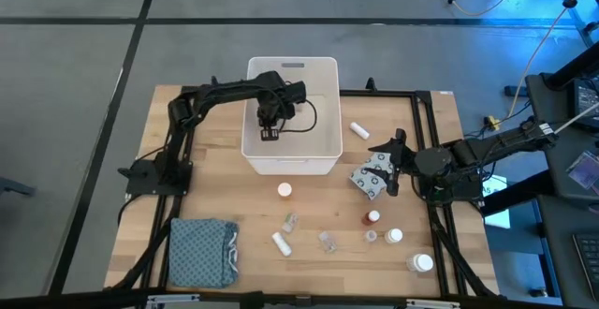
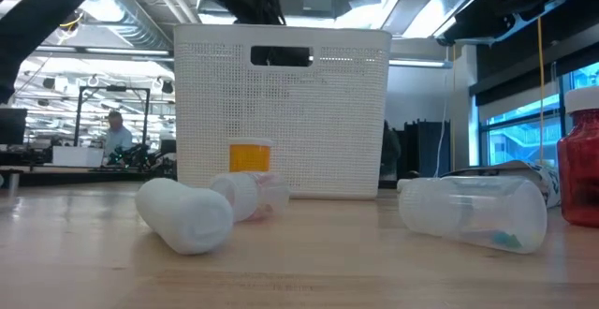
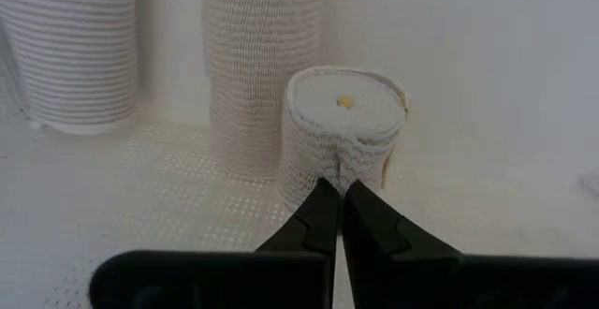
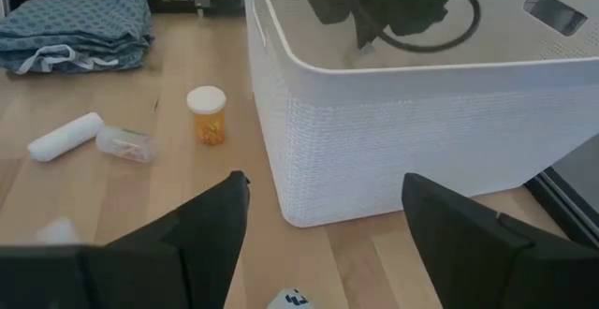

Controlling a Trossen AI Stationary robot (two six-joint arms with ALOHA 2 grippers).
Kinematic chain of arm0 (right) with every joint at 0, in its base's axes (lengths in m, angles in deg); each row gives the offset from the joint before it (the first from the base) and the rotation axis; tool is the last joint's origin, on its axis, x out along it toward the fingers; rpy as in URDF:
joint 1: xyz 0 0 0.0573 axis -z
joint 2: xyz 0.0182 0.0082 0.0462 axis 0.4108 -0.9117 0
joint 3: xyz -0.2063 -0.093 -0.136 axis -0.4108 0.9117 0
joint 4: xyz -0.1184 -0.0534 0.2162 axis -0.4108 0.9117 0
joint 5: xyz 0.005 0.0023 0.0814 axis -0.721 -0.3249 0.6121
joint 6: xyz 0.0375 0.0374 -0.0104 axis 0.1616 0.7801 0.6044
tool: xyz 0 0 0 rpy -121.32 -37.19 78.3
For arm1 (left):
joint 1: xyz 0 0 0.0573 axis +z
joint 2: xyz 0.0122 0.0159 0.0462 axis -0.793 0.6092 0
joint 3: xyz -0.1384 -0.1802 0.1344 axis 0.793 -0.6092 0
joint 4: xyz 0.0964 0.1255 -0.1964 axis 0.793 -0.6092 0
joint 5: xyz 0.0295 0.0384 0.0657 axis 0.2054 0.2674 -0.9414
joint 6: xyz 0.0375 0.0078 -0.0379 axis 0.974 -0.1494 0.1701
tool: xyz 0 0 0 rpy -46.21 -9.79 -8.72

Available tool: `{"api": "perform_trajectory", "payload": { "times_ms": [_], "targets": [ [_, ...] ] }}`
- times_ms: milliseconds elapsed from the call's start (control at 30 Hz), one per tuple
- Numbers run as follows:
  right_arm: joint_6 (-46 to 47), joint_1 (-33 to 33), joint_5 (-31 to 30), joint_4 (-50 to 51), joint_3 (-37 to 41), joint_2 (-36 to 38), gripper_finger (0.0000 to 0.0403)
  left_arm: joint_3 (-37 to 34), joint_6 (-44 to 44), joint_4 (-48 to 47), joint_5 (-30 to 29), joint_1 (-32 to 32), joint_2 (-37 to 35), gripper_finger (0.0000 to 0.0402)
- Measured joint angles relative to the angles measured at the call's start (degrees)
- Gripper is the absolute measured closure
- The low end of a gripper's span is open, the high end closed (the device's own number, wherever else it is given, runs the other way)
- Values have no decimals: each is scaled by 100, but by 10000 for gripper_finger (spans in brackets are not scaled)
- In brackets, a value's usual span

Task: Pick & place medical supplies in basket/bin
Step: Put the rolled brown bandage into the white bin, then put the top rolled white gauze into the white bin

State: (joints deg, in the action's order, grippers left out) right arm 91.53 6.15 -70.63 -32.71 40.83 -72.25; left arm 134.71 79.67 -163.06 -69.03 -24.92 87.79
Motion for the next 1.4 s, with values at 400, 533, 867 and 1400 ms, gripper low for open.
{"api": "perform_trajectory", "payload": {
  "times_ms": [400,533,867,1400],
  "targets": [
    [1,-1,2,5,0,0,122,-2,-57,10,-353,72,212,366],
    [1,0,2,7,0,-1,122,-2,-57,-7,-365,69,212,332],
    [1,-2,4,8,0,1,122,340,-70,-609,-634,69,212,295],
    [19,0,200,31,0,1,122,2357,-208,557,675,118,-1272,300]
  ]
}}
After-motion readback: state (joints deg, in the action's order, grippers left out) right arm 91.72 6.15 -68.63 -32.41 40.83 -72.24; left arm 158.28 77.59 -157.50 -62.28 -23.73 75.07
